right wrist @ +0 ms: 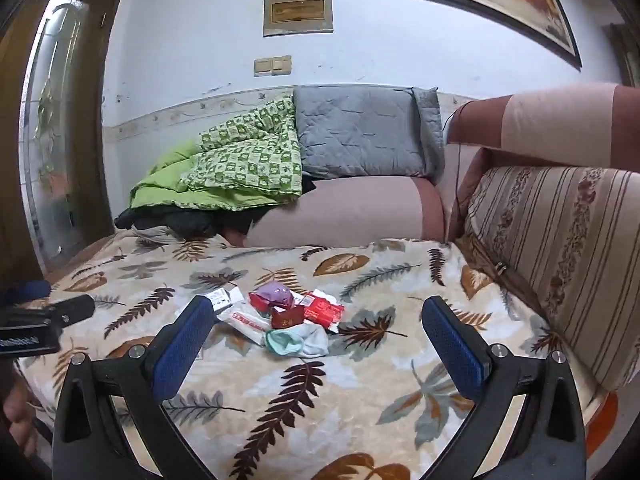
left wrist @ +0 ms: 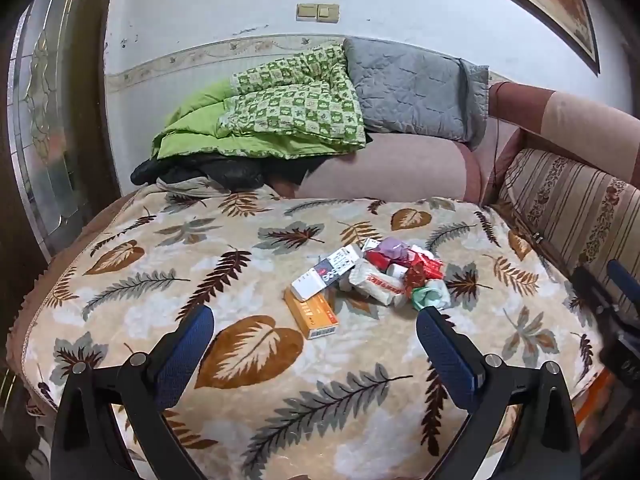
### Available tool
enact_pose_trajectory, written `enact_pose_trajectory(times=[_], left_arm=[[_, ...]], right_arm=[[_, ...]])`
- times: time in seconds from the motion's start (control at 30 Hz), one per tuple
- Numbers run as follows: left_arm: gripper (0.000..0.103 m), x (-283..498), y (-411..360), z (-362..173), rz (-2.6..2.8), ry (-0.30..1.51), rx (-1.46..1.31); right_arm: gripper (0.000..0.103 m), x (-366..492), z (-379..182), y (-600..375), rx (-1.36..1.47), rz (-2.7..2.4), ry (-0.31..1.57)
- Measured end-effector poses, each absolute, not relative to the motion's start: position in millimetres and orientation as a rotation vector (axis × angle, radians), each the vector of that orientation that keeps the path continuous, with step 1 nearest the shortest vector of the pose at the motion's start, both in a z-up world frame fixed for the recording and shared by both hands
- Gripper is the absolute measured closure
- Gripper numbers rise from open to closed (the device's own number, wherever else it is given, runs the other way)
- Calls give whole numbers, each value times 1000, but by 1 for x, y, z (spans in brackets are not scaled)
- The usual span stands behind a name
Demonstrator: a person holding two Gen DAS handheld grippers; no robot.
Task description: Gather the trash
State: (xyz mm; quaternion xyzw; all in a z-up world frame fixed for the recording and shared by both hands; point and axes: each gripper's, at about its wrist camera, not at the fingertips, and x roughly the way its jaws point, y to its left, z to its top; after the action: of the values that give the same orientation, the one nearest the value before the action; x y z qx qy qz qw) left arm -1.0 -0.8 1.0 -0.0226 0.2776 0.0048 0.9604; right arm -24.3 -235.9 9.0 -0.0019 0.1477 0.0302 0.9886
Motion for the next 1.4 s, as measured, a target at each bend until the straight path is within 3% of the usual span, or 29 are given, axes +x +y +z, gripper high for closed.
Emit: enact_pose_trajectory(times=[1.4], left_arm=[[1,-3,2,-7,34,547,-34]], right_arm=[[0,-27,-3,-237,20,133,327]])
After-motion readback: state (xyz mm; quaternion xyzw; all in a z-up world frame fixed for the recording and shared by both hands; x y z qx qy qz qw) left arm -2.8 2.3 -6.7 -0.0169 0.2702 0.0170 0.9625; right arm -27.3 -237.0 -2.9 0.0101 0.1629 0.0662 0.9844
